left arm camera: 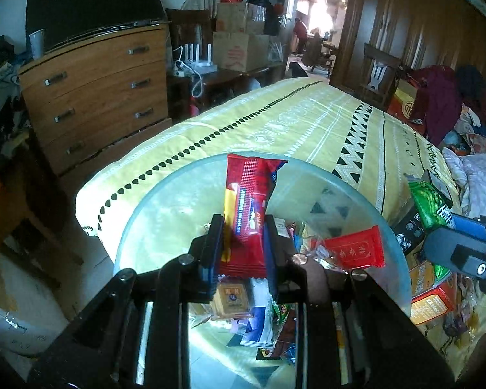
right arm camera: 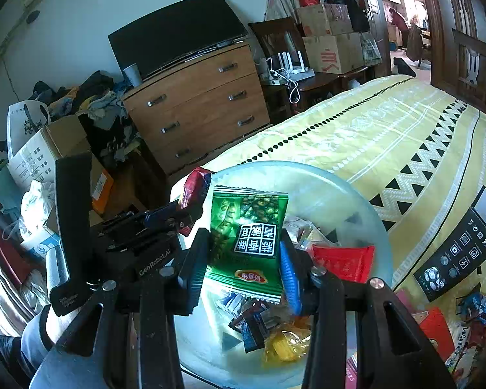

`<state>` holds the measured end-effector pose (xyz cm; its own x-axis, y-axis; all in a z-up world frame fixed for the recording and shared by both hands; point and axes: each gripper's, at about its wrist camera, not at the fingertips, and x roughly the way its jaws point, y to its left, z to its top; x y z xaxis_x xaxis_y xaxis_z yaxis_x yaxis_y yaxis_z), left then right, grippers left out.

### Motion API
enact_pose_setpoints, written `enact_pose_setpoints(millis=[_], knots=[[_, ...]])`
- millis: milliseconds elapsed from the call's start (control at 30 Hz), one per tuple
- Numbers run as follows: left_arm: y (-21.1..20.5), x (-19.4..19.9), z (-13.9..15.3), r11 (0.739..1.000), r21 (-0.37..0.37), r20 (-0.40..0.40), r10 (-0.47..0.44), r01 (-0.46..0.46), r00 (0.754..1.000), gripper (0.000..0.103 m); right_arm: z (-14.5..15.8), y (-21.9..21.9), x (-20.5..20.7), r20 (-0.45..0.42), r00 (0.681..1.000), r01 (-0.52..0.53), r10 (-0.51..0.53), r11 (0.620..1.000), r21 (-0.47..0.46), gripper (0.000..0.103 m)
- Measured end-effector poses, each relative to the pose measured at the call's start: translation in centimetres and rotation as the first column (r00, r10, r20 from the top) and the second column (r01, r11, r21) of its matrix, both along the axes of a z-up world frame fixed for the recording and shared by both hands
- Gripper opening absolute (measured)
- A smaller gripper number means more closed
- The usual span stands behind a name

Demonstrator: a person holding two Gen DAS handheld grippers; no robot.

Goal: Organize snacks
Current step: 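Carry both snacks to the glass bowl and open both tools over it, then grasp the white-green Wafer packet with the right tool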

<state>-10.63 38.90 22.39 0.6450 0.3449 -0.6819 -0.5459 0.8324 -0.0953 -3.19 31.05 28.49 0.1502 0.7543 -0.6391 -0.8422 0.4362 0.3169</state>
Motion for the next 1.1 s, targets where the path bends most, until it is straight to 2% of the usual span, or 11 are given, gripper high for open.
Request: enact_pose_setpoints(millis=[300,367,433,467,567,700,800,833,933,1000,1100], knots=[[0.4,-0.3,-0.4,1.000,0.008,-0.031,0.012,-0.012,0.999,0.028,0.2,0.5,-0.5,-0.018,1.000,0.002,-0.002,1.000,-0.002,0.047],[0.3,-0.2,-0.6,1.000,0.013,-0.038,0.020,-0.019,0.999,0.042,0.1,0.3,-0.4,-0.020,1.000,0.007,-0.007,1.000,0.000,0.056],[-0.1,-0.2,-0.5,0.999,0.031,-0.041,0.026,-0.025,0.999,0.063,0.2,-0.3,-0.5,-0.016,1.000,0.021,-0.021,1.000,0.012,0.060],[-0.4,-0.3,-0.4,0.999,0.043,-0.040,0.027,-0.025,0.999,0.065,0.3,-0.6,-0.4,-0.021,0.999,0.025,-0.024,1.000,0.019,0.060],[-1.4,-0.3,0.2,0.999,0.051,-0.029,0.012,-0.010,1.000,0.066,1.3,-3.6,-0.6,-0.009,0.999,0.053,-0.052,0.995,0.081,0.061],[-4.9,-1.1,2.7,0.995,0.056,0.067,-0.084,0.081,0.994,0.066,1.8,-13.1,-0.9,0.042,0.981,0.176,-0.188,0.963,0.204,0.067],[-9.0,-1.1,4.1,0.978,0.078,0.116,-0.204,0.195,0.972,0.067,-0.9,-21.6,0.4,0.022,0.930,0.356,-0.367,0.915,0.188,0.077],[-10.7,-1.0,4.5,0.967,0.093,0.129,-0.246,0.236,0.961,0.069,-2.8,-24.6,1.4,0.014,0.899,0.432,-0.438,0.892,0.135,0.077],[-14.3,-0.6,4.9,0.943,0.081,0.153,-0.331,0.323,0.931,0.072,-8.5,-30.2,3.9,0.029,0.834,0.552,-0.551,0.833,-0.048,0.079],[-16.2,-0.2,4.9,0.927,0.071,0.152,-0.374,0.367,0.915,0.072,-12.2,-32.2,5.5,0.000,0.818,0.569,-0.576,0.809,-0.149,0.078],[-18.7,0.3,4.7,0.896,0.086,0.136,-0.443,0.435,0.886,0.072,-16.8,-32.7,7.8,-0.039,0.826,0.538,-0.563,0.807,-0.245,0.077]])
